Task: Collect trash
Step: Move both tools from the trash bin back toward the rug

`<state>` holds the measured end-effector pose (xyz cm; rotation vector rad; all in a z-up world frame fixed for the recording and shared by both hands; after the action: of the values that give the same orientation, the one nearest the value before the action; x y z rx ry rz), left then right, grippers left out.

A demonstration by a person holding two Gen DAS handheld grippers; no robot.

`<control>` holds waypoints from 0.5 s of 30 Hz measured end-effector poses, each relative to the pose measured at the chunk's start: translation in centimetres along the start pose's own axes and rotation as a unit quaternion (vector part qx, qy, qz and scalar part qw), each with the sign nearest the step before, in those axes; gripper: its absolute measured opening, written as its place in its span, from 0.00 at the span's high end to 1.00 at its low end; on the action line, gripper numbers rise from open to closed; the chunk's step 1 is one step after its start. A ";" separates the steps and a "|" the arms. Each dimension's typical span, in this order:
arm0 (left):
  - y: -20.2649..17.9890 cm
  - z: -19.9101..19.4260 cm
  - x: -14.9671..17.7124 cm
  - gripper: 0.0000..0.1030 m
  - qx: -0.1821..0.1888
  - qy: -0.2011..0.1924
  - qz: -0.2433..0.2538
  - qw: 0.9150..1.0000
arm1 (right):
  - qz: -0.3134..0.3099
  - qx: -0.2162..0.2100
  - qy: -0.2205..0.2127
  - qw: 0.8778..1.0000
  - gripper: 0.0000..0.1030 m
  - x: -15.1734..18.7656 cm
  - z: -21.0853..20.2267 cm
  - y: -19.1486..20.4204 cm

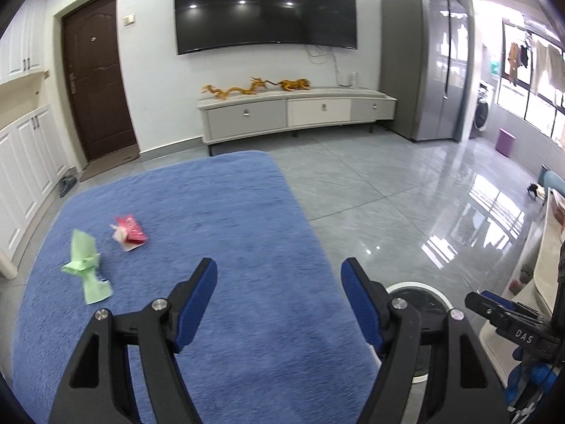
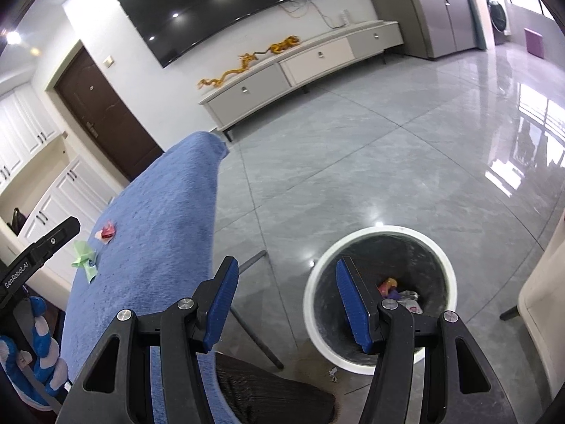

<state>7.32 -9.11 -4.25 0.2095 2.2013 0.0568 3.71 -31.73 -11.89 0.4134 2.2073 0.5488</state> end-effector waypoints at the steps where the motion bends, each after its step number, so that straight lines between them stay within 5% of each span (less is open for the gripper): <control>1: 0.3 0.1 0.0 0.31 -0.005 0.000 -0.003 1.000 | -0.003 -0.002 0.001 1.000 0.45 -0.1 0.1 0.4; 11: 6.0 0.3 1.3 0.30 -0.033 0.008 -0.044 0.998 | -0.035 -0.010 0.009 0.999 0.44 -0.2 1.1 4.7; 15: 8.3 0.6 1.8 0.29 -0.040 0.014 -0.061 0.997 | -0.049 -0.010 0.011 0.999 0.32 -0.4 1.6 6.5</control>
<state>7.83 -0.67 -5.05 0.0300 2.2299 0.0800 5.88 -25.99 -9.25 0.2886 2.2286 0.5260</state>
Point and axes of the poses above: each gripper's, at about its wrist camera, not at the fingertips, and z roughly the way its jaws point, y to its left, x to its underside, the point moved 7 cm from there along z, roughly the way its jaws point, and after that the axes turned 9 degrees about -x, right-handed, at the moved point
